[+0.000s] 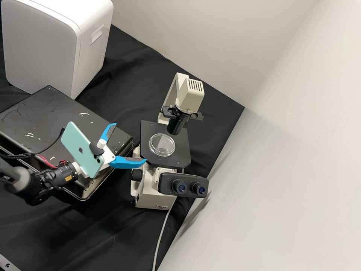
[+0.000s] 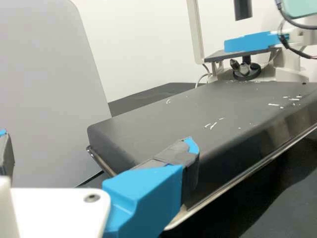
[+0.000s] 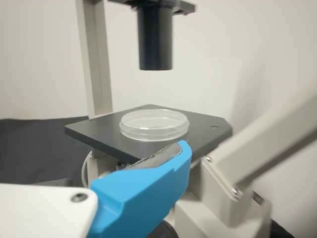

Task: Place the petri dish on the microscope

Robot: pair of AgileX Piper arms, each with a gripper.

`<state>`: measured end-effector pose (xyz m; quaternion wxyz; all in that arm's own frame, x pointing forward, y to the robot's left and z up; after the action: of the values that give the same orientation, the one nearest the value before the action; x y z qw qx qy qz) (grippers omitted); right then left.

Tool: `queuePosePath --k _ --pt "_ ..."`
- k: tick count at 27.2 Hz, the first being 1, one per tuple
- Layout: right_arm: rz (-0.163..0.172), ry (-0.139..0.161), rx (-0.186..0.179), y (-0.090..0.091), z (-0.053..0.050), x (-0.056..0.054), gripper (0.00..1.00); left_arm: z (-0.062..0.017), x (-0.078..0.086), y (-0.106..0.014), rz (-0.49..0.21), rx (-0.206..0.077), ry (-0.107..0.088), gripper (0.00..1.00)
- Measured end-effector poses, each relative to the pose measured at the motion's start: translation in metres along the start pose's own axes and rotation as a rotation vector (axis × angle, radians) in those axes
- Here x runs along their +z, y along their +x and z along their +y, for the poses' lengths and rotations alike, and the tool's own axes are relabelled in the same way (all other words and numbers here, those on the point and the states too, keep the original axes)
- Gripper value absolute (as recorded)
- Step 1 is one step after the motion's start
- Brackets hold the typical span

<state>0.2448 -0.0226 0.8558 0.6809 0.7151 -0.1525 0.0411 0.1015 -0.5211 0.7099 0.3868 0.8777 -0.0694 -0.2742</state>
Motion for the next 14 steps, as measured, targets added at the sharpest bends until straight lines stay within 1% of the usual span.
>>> queuePosePath --k 1,2,4,5,7,10,12,13,14 --pt "-0.012 0.021 0.017 -0.009 0.002 -0.001 1.0 0.0008 0.0 0.0 -0.003 0.004 -0.004 1.0" --pt "-0.017 0.037 0.025 -0.015 0.003 -0.002 1.0 0.0008 0.0 0.0 -0.003 0.004 -0.004 1.0" --pt "-0.016 0.092 0.028 -0.025 0.005 -0.002 1.0 0.0012 0.001 -0.001 -0.009 0.005 0.0 1.0" --pt "-0.015 0.117 0.029 -0.03 0.006 -0.002 1.0 0.0022 0.002 -0.002 -0.014 0.01 0.006 1.0" --pt "-0.016 0.149 0.028 -0.036 0.006 -0.002 1.0 0.0036 0.002 -0.003 -0.022 0.017 0.016 1.0" --pt "-0.017 0.161 0.027 -0.041 0.006 -0.001 1.0 0.0057 0.003 -0.005 -0.031 0.027 0.028 1.0" --pt "-0.014 0.17 0.029 -0.043 0.007 -0.002 1.0 0.0083 0.003 -0.006 -0.033 0.04 0.025 1.0" --pt "-0.013 0.177 0.03 -0.043 0.007 -0.002 1.0 0.0107 0.002 -0.007 -0.03 0.052 0.018 1.0" --pt "-0.012 0.179 0.031 -0.043 0.007 -0.002 1.0 0.0128 0.0 -0.008 -0.025 0.061 0.005 1.0"
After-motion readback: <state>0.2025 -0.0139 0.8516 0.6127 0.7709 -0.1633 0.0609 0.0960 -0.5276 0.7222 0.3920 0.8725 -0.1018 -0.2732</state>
